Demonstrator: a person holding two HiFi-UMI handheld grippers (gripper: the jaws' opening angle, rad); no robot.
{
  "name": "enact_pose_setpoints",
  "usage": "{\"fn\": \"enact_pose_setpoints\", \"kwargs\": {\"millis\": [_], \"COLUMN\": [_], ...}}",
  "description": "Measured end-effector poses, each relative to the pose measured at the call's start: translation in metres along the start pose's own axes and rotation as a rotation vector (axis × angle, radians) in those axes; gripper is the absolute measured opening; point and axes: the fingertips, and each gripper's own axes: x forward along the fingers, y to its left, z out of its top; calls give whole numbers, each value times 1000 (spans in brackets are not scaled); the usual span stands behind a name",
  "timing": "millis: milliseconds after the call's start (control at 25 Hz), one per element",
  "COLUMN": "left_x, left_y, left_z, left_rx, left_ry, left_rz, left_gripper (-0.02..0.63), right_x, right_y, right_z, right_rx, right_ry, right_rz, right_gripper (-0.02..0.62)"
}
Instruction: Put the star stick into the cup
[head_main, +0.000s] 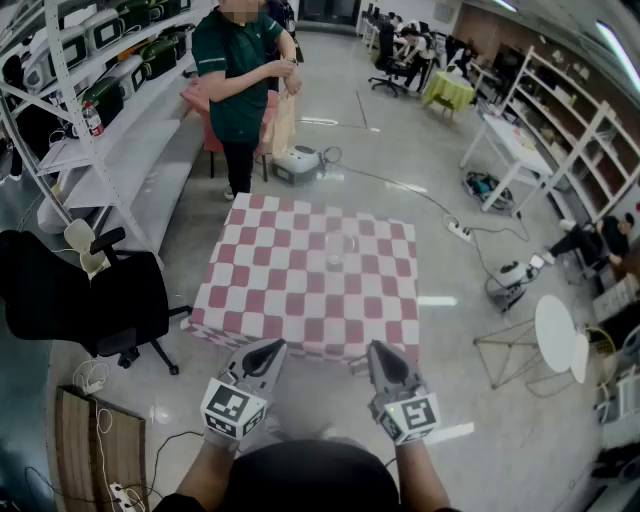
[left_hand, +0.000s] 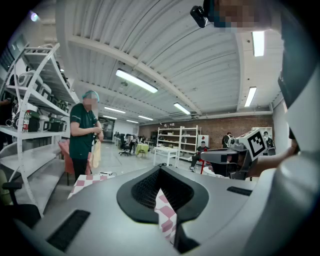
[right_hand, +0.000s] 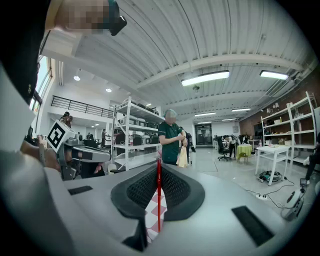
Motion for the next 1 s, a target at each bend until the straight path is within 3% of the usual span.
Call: {"fn": "enact_pose_setpoints", "kwargs": {"millis": [680,1000], "left_x": [-6,21], "left_y": [59,70], "left_z": [-8,-13], "left_rx": [-26,-30], "left_ry": [-19,2], "left_rz": [-76,-74], "left_gripper": [40,41], "right_x": [45,58], "right_y": [21,-13], "right_z": [6,-3], "right_rx": [-10,31], "right_ry": [-28,-16], "right_rz": [-92,-122], "right_gripper": [26,26]}}
